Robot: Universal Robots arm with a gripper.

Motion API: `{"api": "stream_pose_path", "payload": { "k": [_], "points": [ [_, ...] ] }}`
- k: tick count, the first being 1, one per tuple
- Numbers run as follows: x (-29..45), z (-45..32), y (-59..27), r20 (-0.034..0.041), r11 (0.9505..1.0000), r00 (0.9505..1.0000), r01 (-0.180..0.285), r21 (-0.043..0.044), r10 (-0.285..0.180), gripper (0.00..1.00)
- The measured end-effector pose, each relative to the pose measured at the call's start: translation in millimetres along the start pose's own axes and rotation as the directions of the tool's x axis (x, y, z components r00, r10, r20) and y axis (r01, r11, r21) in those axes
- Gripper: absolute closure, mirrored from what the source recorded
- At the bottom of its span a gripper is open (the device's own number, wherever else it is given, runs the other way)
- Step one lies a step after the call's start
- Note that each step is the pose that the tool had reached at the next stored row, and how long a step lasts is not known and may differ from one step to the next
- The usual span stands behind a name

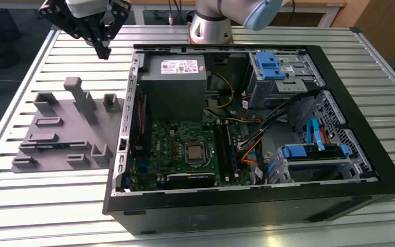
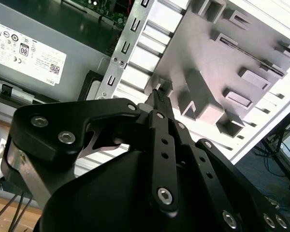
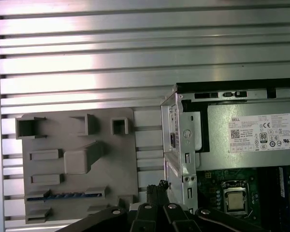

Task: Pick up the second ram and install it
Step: 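Reach for the second ram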

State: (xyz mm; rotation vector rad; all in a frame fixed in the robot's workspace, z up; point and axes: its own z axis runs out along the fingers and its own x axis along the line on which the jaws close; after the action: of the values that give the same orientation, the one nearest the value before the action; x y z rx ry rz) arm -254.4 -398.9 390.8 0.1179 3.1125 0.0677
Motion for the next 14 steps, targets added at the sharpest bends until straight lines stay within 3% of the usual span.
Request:
{"api": "stream_pose_path", "payload": {
  "k": [14],
  "points": [
    [7.5,0.0,-0.6,-0.0001,1.0,1.0,0.0,0.0,0.0,0.89]
  ]
}}
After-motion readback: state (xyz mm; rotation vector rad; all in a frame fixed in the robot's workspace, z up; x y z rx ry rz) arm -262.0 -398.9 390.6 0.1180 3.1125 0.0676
